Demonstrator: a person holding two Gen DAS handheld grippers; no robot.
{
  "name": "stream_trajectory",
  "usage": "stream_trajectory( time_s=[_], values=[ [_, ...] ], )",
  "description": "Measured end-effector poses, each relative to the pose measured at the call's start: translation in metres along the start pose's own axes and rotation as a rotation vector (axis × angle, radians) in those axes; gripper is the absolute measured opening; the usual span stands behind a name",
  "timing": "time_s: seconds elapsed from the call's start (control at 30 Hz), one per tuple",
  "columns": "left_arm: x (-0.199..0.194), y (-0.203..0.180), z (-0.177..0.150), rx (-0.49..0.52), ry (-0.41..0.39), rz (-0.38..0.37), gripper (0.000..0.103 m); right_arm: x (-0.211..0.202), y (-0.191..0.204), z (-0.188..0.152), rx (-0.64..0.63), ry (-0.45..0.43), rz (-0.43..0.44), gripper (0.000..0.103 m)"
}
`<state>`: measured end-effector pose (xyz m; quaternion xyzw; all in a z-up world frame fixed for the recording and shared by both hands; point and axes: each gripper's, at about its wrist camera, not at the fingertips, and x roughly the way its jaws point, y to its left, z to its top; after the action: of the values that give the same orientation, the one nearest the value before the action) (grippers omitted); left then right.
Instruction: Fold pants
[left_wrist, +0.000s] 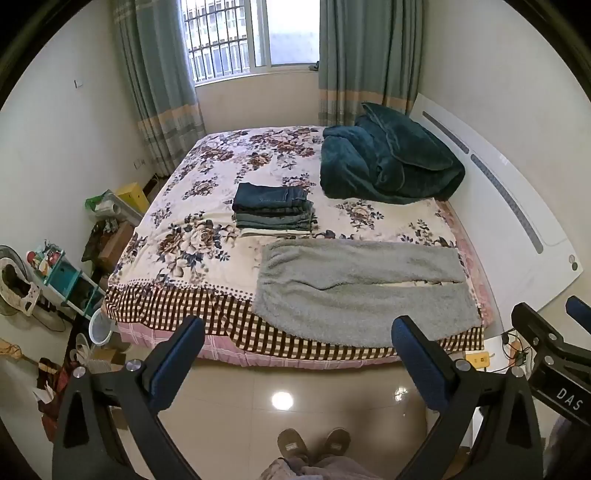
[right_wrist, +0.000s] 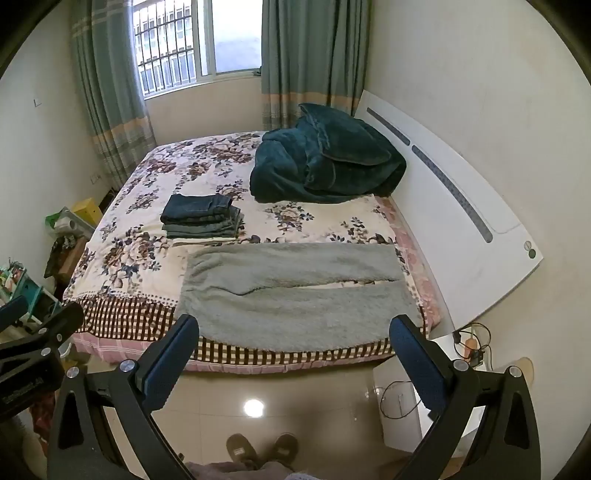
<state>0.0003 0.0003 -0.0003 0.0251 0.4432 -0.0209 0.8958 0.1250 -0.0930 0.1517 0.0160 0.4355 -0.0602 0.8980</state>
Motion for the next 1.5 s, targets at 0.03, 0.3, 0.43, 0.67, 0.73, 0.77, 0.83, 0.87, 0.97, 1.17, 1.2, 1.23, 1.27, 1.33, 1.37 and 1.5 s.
stream_trajectory(
  time_s=[0.03, 0.3, 0.43, 0.67, 0.73, 0.77, 0.83, 0.87, 0.97, 1.17, 1.2, 1.23, 1.27, 1.33, 1.37, 1.5],
  values=[
    [0.000, 0.000, 0.000, -0.001, -0.001, -0.005, 0.103, 0.000, 0.000, 0.000, 0.000, 0.000, 0.000, 0.103],
    [0.001, 0.000, 0.001, 0.001, -0.003, -0.003, 0.103, 0.000, 0.000, 0.000, 0.000, -0.002, 0.001, 0.103],
    [0.001, 0.000, 0.000, 0.001, -0.007, -0.005, 0.103, 0.000, 0.000, 0.000, -0.001, -0.003, 0.000, 0.103],
    [0.002, 0.000, 0.000, 0.002, -0.009, -0.003, 0.103, 0.000, 0.000, 0.000, 0.000, 0.002, 0.000, 0.103],
    [0.003, 0.000, 0.001, 0.003, -0.009, -0.003, 0.103, 0.000, -0.001, 0.000, 0.000, 0.002, -0.002, 0.103],
    [0.005, 0.000, 0.001, 0.003, -0.009, -0.003, 0.103, 0.002, 0.000, -0.002, 0.000, 0.003, -0.003, 0.103],
    [0.007, -0.001, 0.002, 0.004, -0.008, -0.004, 0.103, 0.002, -0.001, -0.003, 0.001, 0.003, -0.001, 0.103],
    [0.008, -0.001, 0.003, 0.005, -0.010, -0.003, 0.103, 0.003, 0.000, -0.002, 0.000, 0.002, -0.003, 0.103],
    [0.011, -0.002, 0.006, 0.006, -0.014, -0.003, 0.103, 0.003, 0.000, -0.002, 0.000, 0.002, -0.003, 0.103],
    [0.008, -0.012, 0.007, 0.003, -0.019, -0.002, 0.103, 0.003, -0.001, -0.002, 0.004, 0.001, -0.003, 0.103],
    [0.009, -0.013, 0.008, 0.003, -0.020, -0.003, 0.103, 0.003, -0.001, -0.003, 0.005, 0.001, -0.002, 0.103],
    [0.011, -0.015, 0.009, 0.004, -0.021, -0.001, 0.103, 0.003, -0.001, -0.003, 0.004, 0.000, -0.002, 0.103],
    [0.012, -0.017, 0.010, 0.004, -0.020, 0.000, 0.103, 0.003, 0.000, -0.002, 0.003, 0.000, -0.003, 0.103],
    [0.003, -0.007, 0.004, 0.002, -0.018, -0.003, 0.103, 0.003, 0.000, -0.003, 0.001, 0.001, -0.005, 0.103],
    [0.003, -0.007, 0.004, 0.003, -0.019, -0.001, 0.103, 0.003, -0.001, -0.003, 0.003, 0.001, -0.002, 0.103],
    [0.007, -0.011, 0.009, 0.002, -0.020, 0.000, 0.103, 0.004, -0.002, 0.000, 0.003, 0.002, 0.000, 0.103]
  ],
)
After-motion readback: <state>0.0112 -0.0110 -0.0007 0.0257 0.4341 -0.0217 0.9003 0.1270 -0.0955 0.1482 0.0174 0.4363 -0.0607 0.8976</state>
